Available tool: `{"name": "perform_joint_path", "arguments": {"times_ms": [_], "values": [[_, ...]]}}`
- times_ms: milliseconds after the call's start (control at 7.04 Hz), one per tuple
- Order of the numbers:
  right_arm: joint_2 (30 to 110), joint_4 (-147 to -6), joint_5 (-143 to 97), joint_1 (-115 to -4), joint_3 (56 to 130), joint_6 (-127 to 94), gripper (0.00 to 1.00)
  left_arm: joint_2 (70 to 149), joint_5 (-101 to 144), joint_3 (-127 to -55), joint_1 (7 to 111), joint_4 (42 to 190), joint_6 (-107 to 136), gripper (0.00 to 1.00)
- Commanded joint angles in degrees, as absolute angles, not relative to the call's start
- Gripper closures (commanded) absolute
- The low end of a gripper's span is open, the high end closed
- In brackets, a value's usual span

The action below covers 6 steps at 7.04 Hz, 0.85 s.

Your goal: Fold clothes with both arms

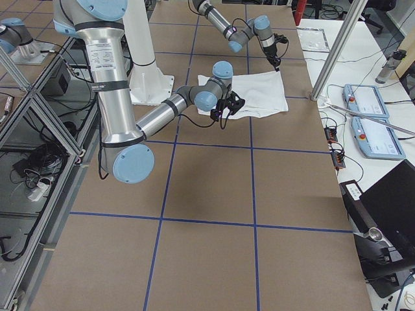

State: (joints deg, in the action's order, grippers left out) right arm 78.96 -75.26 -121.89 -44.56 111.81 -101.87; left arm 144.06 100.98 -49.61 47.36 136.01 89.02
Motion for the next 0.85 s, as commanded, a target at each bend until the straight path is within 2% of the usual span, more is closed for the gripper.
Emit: {"name": "perform_joint_path", "arguments": {"times_ms": [0,142,284,426,568,710], "values": [[76.39,-75.32,-119.03,-41.77,111.71,-102.39,0.00,146.07,101.16,-46.40,47.90,137.81,86.23,0.45],[74.38,-75.41,-112.91,-37.05,111.62,-106.66,0.00,146.07,101.42,-48.15,48.07,138.51,86.48,0.42],[72.62,-75.67,-107.28,-32.74,111.62,-109.57,0.00,142.85,104.04,-53.82,48.34,138.25,86.31,0.42],[71.90,-75.93,-104.79,-29.48,111.10,-113.25,0.00,134.73,105.98,-63.36,48.51,138.77,85.79,0.42],[71.37,-75.94,-103.63,-26.92,110.22,-115.90,0.00,131.95,106.00,-67.37,48.52,138.78,85.78,0.42],[70.15,-76.02,-100.93,-25.07,109.08,-117.06,0.00,132.01,106.00,-67.50,48.43,138.52,86.48,0.38]]}}
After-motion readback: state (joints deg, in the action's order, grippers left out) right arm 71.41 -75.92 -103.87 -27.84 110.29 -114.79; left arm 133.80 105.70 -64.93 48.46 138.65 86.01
